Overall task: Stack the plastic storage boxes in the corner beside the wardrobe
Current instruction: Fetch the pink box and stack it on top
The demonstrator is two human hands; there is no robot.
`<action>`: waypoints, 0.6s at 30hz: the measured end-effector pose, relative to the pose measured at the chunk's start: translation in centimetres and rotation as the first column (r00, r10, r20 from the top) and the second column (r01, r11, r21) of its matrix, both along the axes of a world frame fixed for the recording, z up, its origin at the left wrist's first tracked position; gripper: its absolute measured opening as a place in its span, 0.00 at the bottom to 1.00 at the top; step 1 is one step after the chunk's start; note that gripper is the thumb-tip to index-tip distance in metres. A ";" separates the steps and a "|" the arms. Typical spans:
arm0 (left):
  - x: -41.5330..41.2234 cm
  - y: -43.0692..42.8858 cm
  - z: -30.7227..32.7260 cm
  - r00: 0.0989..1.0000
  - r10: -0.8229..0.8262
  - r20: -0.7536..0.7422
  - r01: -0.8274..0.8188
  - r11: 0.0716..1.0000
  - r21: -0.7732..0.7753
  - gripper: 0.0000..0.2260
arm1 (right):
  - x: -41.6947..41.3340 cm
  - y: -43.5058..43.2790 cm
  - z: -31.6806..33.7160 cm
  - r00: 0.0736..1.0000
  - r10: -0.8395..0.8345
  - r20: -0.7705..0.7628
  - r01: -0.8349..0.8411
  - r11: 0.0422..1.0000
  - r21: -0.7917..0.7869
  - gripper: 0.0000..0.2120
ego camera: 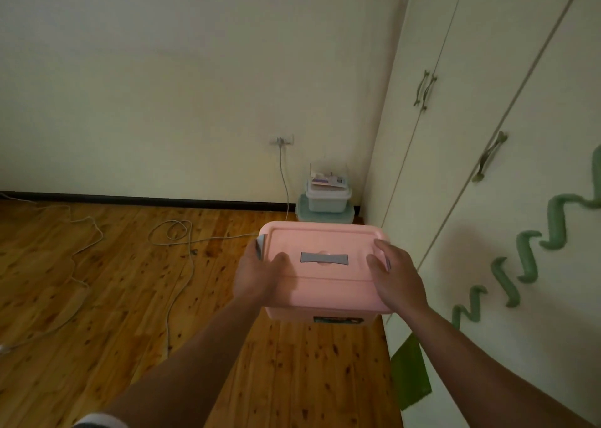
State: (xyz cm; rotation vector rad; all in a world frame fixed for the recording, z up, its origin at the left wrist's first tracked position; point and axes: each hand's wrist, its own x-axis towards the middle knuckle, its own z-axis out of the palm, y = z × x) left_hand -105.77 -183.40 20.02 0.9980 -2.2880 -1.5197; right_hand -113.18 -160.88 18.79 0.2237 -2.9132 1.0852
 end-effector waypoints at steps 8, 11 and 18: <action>-8.6 1.1 0.4 0.999 0.029 0.016 -0.029 1.000 -0.010 0.26 | -9.6 0.8 0.2 1.000 0.021 -0.004 -0.022 1.000 -0.004 0.21; -11.6 0.8 0.1 0.999 0.035 0.014 -0.035 0.999 0.007 0.26 | -12.5 0.5 0.0 1.000 0.025 0.001 -0.025 1.000 -0.004 0.21; -18.6 -1.3 -1.1 1.000 0.024 0.013 -0.024 0.999 0.027 0.25 | -19.2 -1.4 -0.6 1.000 0.021 0.011 -0.021 0.999 0.024 0.20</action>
